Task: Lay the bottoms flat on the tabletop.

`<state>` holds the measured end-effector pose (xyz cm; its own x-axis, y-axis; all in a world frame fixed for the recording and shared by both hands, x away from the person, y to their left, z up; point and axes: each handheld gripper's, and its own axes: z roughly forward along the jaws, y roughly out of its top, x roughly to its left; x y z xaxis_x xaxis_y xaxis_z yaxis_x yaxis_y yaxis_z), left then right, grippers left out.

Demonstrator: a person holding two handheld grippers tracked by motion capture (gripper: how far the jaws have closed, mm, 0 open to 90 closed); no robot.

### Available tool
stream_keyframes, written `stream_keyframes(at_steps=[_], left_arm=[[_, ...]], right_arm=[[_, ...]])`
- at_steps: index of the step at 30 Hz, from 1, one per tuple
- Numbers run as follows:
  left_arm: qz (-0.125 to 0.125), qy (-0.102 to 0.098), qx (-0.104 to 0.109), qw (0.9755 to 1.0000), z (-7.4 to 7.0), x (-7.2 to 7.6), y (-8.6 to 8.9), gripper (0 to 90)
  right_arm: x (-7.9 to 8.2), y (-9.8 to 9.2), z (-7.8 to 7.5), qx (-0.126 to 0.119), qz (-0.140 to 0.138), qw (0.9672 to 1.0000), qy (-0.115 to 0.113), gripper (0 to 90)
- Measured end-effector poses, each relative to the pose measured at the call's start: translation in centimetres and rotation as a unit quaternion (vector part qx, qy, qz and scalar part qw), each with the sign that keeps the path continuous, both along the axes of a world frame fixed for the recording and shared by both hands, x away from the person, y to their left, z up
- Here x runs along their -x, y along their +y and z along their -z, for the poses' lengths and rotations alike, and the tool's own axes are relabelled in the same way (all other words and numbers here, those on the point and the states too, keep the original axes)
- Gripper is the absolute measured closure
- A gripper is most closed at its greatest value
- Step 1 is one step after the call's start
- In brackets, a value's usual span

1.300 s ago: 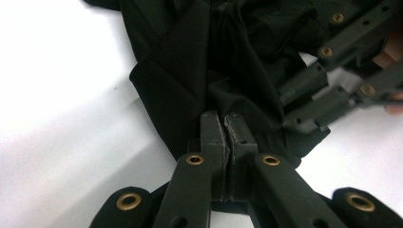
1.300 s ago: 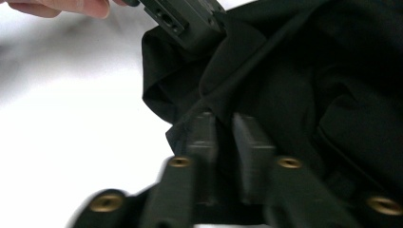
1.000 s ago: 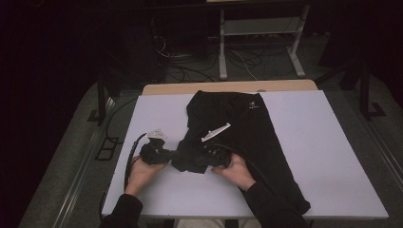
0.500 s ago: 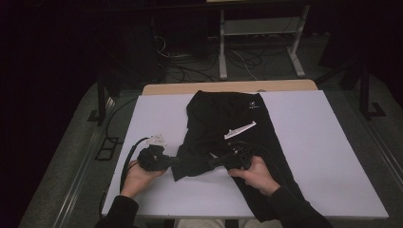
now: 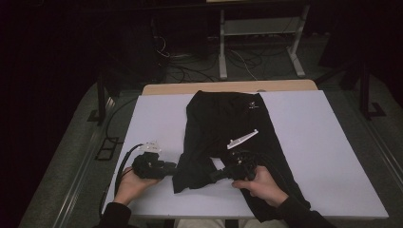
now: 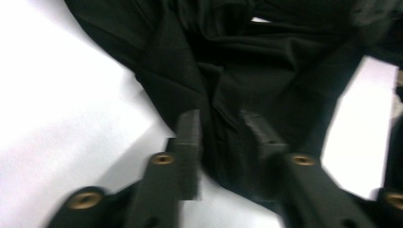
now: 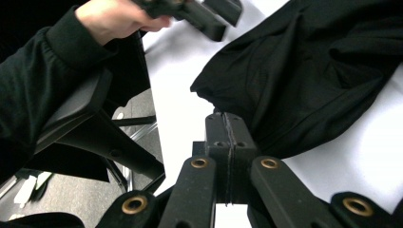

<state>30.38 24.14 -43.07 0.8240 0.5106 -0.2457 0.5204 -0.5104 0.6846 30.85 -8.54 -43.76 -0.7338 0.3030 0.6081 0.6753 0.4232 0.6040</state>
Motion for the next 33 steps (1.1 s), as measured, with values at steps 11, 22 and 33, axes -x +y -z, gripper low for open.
stream_keyframes(at_steps=[11,22,33], left_arm=[[0.032,-0.03,0.017,0.9989,-0.4,1.9,-1.3,38.8],[0.041,-0.04,-0.026,0.998,-0.2,1.6,-4.6,39.0],[-0.005,-0.068,-0.138,0.9881,0.6,1.2,-3.7,72.9]], right_arm=[[-1.6,0.1,0.1,-0.02,0.028,0.9993,0.012,89.4],[-2.5,0.7,-0.9,-0.039,0.038,0.9984,0.011,89.4],[-2.1,0.6,-1.9,-0.048,0.027,0.9985,0.005,89.5]])
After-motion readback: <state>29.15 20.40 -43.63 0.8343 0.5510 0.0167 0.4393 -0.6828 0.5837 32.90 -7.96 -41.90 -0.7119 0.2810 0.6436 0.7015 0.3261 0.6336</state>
